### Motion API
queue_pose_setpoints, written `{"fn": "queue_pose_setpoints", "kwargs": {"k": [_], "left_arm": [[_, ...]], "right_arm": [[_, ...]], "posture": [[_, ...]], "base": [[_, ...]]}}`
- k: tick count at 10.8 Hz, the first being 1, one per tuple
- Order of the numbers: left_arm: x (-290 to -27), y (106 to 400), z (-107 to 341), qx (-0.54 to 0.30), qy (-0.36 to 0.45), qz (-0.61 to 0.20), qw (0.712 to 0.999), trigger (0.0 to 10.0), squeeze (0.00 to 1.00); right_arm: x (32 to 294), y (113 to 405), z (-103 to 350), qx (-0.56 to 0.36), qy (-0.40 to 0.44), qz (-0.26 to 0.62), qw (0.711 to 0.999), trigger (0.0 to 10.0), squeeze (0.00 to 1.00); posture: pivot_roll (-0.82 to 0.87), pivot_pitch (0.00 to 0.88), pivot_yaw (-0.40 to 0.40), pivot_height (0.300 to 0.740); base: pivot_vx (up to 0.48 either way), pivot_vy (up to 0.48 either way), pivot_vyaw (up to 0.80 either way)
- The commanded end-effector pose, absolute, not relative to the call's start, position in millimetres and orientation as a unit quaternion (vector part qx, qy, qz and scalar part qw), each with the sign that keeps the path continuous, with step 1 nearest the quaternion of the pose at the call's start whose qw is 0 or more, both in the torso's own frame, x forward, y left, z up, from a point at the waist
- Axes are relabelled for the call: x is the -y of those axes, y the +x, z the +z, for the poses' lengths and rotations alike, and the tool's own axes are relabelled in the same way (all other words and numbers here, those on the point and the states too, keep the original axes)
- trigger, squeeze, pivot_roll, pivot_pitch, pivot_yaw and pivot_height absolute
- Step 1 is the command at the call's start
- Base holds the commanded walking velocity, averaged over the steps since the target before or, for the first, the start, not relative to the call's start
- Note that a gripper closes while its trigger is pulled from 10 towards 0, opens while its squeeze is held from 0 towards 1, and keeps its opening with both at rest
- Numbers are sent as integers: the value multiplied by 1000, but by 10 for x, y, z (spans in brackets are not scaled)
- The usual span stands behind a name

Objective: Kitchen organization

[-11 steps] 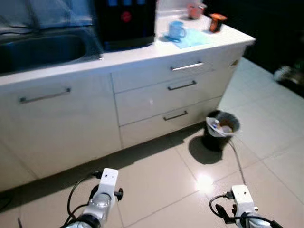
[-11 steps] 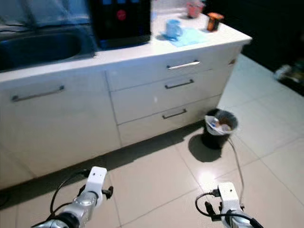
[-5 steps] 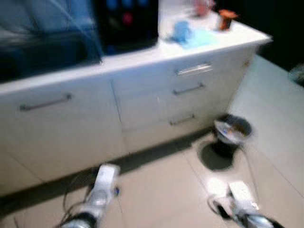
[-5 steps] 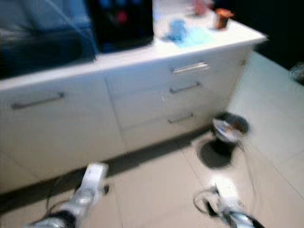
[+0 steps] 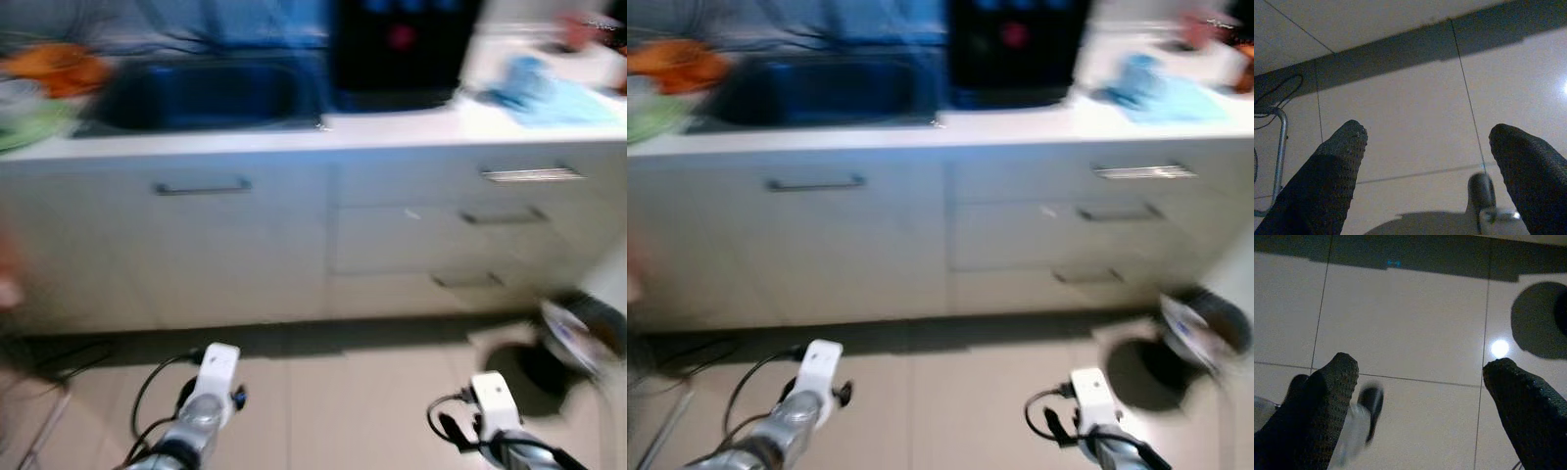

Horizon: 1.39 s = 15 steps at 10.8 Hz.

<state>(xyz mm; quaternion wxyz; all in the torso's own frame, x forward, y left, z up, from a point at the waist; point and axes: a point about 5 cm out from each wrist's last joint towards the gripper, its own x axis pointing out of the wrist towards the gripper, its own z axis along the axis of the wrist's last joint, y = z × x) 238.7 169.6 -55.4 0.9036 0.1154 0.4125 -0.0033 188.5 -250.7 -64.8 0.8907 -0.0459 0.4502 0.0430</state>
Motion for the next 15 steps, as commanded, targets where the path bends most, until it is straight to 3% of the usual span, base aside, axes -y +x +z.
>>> {"fn": "queue_pose_setpoints", "kwargs": {"k": [1, 5, 8, 10, 15], "left_arm": [[-1654, 2343, -588, -421, 117, -7, 900, 10000, 0], [-1658, 2349, -583, -419, 121, -7, 900, 10000, 0], [-1658, 2346, -585, -418, 113, -10, 901, 10000, 0], [-1663, 2346, -585, -419, 115, -8, 901, 10000, 0], [-1681, 2353, -580, -420, 130, -8, 898, 10000, 0]], "right_arm": [[2555, 1850, -652, -458, -52, 42, 887, 10000, 0], [2553, 1851, -653, -458, -49, 40, 887, 10000, 0], [2552, 1834, -666, -464, -40, 29, 885, 10000, 0], [2548, 1833, -668, -464, -38, 28, 885, 10000, 0], [2538, 1843, -667, -463, -37, 28, 885, 10000, 0]], "posture": [[38, 25, 15, 740], [37, 23, 18, 740], [37, 24, 19, 740], [38, 24, 20, 740], [38, 17, 24, 740]], "base": [[300, 0, 788], [280, 0, 783], [0, 0, 0], [0, 0, -713], [0, 407, -800]]}}
